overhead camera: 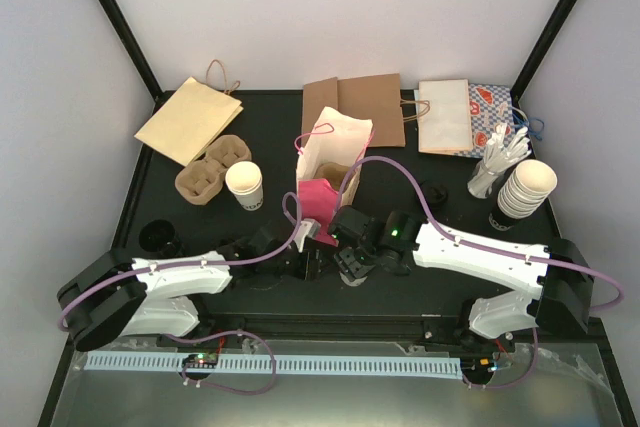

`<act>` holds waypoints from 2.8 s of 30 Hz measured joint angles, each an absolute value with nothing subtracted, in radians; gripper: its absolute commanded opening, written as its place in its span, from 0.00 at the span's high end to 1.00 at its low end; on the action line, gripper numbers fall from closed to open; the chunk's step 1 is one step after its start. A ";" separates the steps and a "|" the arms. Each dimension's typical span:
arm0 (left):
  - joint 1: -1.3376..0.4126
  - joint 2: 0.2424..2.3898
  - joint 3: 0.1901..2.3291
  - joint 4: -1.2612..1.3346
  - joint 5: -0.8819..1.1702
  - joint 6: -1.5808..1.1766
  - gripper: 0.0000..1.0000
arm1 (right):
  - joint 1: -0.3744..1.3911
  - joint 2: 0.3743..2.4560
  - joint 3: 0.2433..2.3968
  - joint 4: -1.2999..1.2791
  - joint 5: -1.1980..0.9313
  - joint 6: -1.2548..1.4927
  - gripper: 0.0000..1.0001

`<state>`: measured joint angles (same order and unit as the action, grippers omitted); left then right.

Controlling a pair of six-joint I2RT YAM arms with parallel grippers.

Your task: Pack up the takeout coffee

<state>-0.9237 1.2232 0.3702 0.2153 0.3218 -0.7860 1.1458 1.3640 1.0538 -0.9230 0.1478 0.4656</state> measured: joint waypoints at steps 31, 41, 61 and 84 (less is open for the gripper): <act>-0.924 1.034 0.356 0.167 0.311 -0.813 0.56 | 1.146 1.360 1.038 -0.932 0.093 0.389 0.38; -0.916 1.041 0.349 0.204 0.332 -0.850 0.56 | 1.146 1.359 1.029 -0.920 0.087 0.386 0.38; -0.902 1.132 0.348 0.266 0.387 -0.877 0.61 | 1.156 1.361 1.023 -0.907 0.089 0.391 0.38; -0.885 1.227 0.442 0.192 0.390 -0.891 0.59 | 1.175 1.367 1.026 -0.909 0.118 0.423 0.38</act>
